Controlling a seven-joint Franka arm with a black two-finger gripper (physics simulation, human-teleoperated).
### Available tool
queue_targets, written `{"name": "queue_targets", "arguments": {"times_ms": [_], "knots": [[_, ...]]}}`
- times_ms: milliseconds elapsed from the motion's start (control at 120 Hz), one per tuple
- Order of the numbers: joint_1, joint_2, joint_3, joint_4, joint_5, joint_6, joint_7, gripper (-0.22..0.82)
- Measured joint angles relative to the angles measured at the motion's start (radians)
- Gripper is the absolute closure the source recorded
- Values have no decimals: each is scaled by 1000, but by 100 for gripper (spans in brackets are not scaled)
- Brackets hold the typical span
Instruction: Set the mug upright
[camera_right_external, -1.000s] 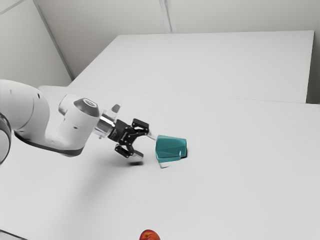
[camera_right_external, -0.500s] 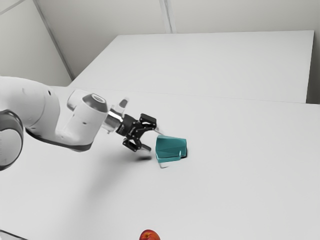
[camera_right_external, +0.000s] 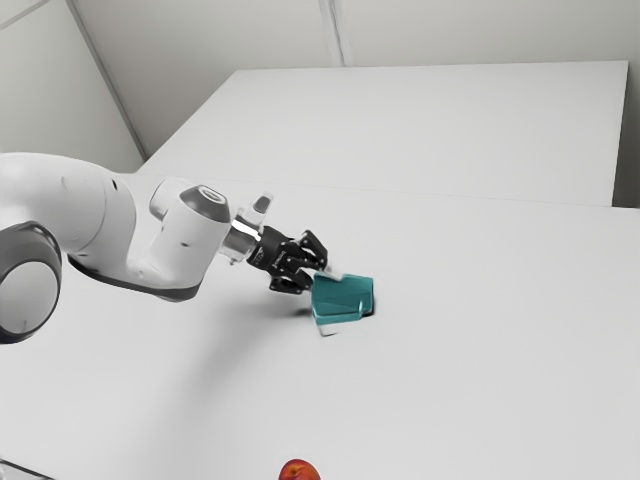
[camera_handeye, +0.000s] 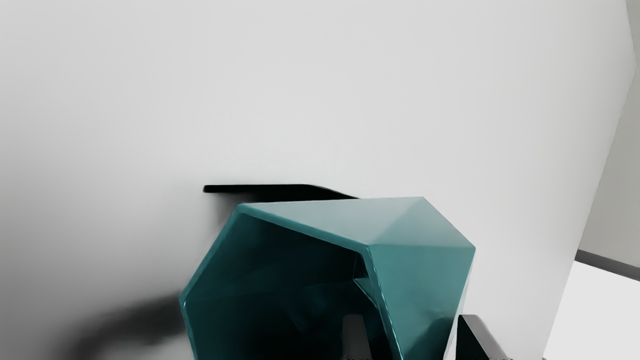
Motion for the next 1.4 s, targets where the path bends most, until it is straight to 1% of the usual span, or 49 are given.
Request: {"name": "queue_targets", "arguments": {"times_ms": [108,250,442,700,875,1058,1283,1333,1400], "knots": [[-7,0,-1,2,3,5,-1,65],[-15,-7,-3,12,2,13,-2,72],[-32,-25,-3,19,6,27,-4,76],[-37,-68,0,41,58,43,-11,78],[-35,-85,4,85,197,47,-30,78],[-31,-113,2,107,451,52,-73,78],[-33,-143,-1,88,742,66,-133,78],[-17,-152,-17,79,788,67,-146,79],[19,-163,-54,62,837,68,-162,78]]}}
